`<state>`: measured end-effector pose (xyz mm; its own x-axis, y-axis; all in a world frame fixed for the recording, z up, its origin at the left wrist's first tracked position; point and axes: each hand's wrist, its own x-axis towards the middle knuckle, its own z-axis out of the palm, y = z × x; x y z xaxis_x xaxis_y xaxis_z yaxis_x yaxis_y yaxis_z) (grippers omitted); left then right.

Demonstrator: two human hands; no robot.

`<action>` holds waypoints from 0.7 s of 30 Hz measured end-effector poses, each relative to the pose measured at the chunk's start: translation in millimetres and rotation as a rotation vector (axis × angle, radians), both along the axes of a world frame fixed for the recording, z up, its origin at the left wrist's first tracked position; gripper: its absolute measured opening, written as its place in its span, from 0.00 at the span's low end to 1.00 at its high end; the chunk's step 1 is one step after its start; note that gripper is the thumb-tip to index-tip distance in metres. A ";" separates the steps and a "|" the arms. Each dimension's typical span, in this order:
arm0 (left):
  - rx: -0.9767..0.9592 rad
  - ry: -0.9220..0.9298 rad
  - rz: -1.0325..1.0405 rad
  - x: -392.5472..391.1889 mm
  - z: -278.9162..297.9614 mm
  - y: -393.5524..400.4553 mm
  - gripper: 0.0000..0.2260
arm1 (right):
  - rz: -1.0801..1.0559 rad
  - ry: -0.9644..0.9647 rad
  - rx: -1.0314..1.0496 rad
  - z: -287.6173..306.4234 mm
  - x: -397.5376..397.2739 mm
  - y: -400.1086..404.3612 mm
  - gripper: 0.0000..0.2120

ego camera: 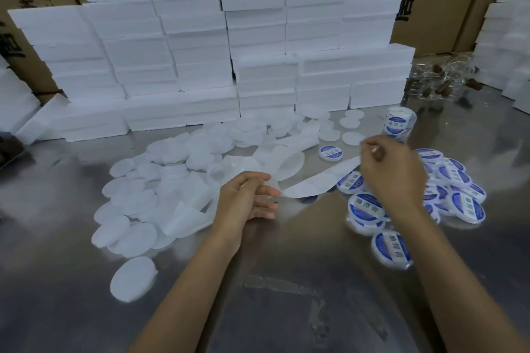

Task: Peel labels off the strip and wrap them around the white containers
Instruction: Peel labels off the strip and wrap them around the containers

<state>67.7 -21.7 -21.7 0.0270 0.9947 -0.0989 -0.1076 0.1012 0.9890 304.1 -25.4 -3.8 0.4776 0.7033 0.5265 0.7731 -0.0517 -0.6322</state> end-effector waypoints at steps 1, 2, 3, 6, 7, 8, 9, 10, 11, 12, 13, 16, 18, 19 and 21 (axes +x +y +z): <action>0.006 0.009 -0.006 0.5 2.3 -1.4 0.09 | 0.081 -0.031 -0.005 -0.7 -16.6 -0.6 0.09; 0.021 0.006 -0.002 0.5 5.0 -2.2 0.09 | 0.163 -0.053 -0.010 -1.3 -33.5 -0.8 0.08; 0.047 -0.006 0.013 0.2 8.3 -2.5 0.09 | 0.239 -0.070 -0.012 -1.4 -49.7 0.1 0.08; 0.163 -0.053 0.128 -5.2 18.2 -0.7 0.08 | 0.433 -0.117 -0.012 4.4 -91.4 14.4 0.09; 0.194 -0.065 0.174 -8.9 20.9 0.2 0.08 | 0.495 -0.124 -0.025 8.4 -105.0 22.8 0.09; 0.214 -0.076 0.219 -13.4 23.1 1.3 0.08 | 0.553 -0.131 -0.049 12.6 -119.0 32.3 0.10; 0.222 -0.090 0.262 -18.4 24.9 2.3 0.09 | 0.601 -0.143 -0.077 16.5 -133.0 41.5 0.11; 0.221 -0.106 0.304 -24.0 26.4 3.7 0.09 | 0.633 -0.164 -0.102 19.7 -147.1 51.0 0.12; 0.213 -0.123 0.346 -29.9 27.7 5.3 0.09 | 0.651 -0.193 -0.122 21.6 -161.0 60.0 0.12; 0.203 -0.136 0.388 -35.8 28.7 7.5 0.09 | 0.658 -0.230 -0.143 22.8 -174.2 68.4 0.12; 0.192 -0.145 0.427 -41.7 29.6 9.9 0.10 | 0.664 -0.282 -0.170 23.1 -186.8 76.2 0.12; 0.164 -0.168 0.514 -56.3 28.2 17.0 0.10 | 0.666 -0.479 -0.297 18.8 -218.3 95.1 0.10; 0.133 -0.173 0.547 -62.3 25.1 20.3 0.10 | 0.621 -0.609 -0.369 13.0 -233.5 103.5 0.09; 0.110 -0.181 0.559 -64.6 23.4 21.3 0.09 | 0.599 -0.647 -0.392 10.2 -239.3 106.1 0.09; 0.067 -0.206 0.573 -67.9 20.7 23.1 0.08 | 0.561 -0.659 -0.386 5.7 -246.4 110.0 0.10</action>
<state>-0.1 1.5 -1.0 -0.5017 0.8608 -0.0856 -0.3167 -0.0907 0.9442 57.7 84.6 1.9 -0.2935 0.9220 0.2525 0.9438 0.3214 -0.0764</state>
